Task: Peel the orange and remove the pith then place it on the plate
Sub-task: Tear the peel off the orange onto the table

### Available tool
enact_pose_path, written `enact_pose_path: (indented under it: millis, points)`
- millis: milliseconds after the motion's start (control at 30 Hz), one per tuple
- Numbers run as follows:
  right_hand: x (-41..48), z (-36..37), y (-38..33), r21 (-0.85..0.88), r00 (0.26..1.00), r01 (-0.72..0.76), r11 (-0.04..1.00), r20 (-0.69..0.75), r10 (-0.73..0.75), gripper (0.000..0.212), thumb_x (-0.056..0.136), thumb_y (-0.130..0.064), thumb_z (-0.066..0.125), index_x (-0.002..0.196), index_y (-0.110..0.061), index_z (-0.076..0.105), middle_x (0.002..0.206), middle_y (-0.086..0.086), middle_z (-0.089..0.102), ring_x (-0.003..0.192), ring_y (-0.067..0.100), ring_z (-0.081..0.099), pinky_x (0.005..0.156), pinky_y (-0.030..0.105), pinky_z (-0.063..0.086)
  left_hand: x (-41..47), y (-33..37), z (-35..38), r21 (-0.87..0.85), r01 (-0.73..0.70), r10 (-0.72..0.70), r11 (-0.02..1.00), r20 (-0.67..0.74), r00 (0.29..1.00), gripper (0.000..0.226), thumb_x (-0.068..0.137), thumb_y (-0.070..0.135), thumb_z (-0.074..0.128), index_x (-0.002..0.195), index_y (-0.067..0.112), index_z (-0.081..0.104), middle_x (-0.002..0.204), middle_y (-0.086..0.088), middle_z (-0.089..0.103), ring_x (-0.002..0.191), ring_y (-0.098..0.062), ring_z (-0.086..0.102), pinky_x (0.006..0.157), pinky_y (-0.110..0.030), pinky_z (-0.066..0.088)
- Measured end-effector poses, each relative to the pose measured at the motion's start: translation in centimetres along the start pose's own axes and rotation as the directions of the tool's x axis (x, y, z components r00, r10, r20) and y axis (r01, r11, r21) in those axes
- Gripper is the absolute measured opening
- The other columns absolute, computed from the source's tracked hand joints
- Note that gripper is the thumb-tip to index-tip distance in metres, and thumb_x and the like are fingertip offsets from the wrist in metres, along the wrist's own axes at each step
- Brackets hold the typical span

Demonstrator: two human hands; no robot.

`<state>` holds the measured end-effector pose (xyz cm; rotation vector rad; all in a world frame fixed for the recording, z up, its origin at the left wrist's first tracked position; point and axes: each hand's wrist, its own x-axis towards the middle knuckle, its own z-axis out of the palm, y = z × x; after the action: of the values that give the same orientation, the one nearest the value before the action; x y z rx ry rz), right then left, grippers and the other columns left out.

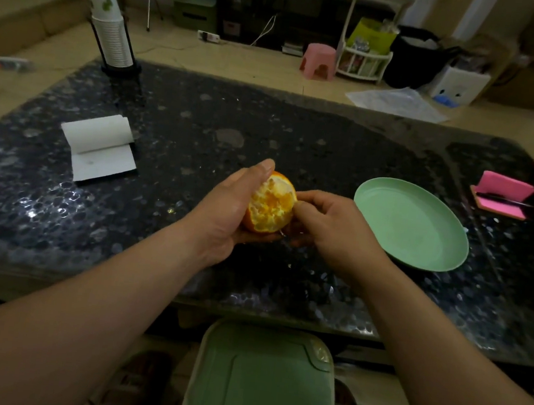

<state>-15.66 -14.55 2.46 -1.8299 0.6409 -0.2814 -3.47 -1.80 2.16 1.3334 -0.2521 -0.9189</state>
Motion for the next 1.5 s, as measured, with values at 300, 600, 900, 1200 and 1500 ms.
enact_pose_path:
  millis: [300, 600, 900, 1200, 1500]
  points:
    - [-0.3, 0.1, 0.2, -0.115, 0.999, 0.049, 0.992, -0.018, -0.052, 0.014, 0.102, -0.02, 0.069, 0.111, -0.017, 0.078, 0.081, 0.0, 0.081, 0.074, 0.013, 0.079, 0.071, 0.033, 0.064, 0.0, -0.4, -0.1, 0.07, -0.079, 0.076, 0.994, 0.039, 0.996, 0.037, 0.1, 0.053, 0.064, 0.117, 0.022, 0.071, 0.108, -0.009, 0.077, 0.096, -0.025, 0.076, 0.085, -0.055, 0.063]
    - [0.0, 0.7, 0.4, -0.124, 0.996, 0.048, 0.991, -0.07, -0.057, 0.012, 0.098, -0.015, 0.068, 0.102, -0.02, 0.078, 0.079, 0.001, 0.08, 0.073, 0.016, 0.079, 0.077, 0.049, 0.067, -0.3, -0.5, -0.1, 0.06, -0.076, 0.073, 0.995, 0.046, 0.996, 0.034, 0.101, 0.054, 0.062, 0.115, 0.025, 0.071, 0.106, -0.006, 0.076, 0.095, -0.023, 0.075, 0.084, -0.052, 0.063]
    - [-0.2, -0.1, 0.3, -0.26, 0.992, 0.084, 0.962, -0.07, -0.106, 0.012, 0.102, -0.032, 0.068, 0.103, -0.025, 0.077, 0.078, -0.006, 0.078, 0.067, 0.009, 0.075, 0.065, 0.034, 0.062, -0.6, 0.2, -0.3, 0.043, -0.015, 0.012, 0.999, 0.089, 0.996, 0.046, 0.1, 0.057, 0.061, 0.127, 0.02, 0.067, 0.113, -0.011, 0.077, 0.092, -0.022, 0.076, 0.07, -0.041, 0.063]
    - [0.2, -0.1, 0.4, -0.024, 0.995, 0.042, 0.999, -0.089, -0.044, 0.014, 0.096, -0.006, 0.066, 0.098, -0.013, 0.078, 0.074, 0.006, 0.078, 0.066, 0.017, 0.075, 0.061, 0.032, 0.063, -0.5, 0.0, -0.2, -0.046, 0.055, -0.051, 0.997, 0.071, 0.996, 0.061, 0.098, 0.064, 0.058, 0.13, 0.014, 0.068, 0.113, -0.014, 0.078, 0.089, -0.023, 0.077, 0.066, -0.037, 0.063]
    - [2.2, -0.9, 3.3, -0.196, 0.988, -0.076, 0.978, -0.144, 0.048, 0.02, 0.109, -0.024, 0.058, 0.115, -0.022, 0.078, 0.098, -0.003, 0.078, 0.083, 0.016, 0.076, 0.07, 0.035, 0.066, 0.5, 0.7, -2.4, -0.253, 0.238, -0.222, 0.938, 0.089, 0.971, 0.081, 0.093, 0.076, 0.056, 0.138, 0.009, 0.067, 0.131, -0.026, 0.071, 0.083, -0.035, 0.075, 0.056, -0.033, 0.062]
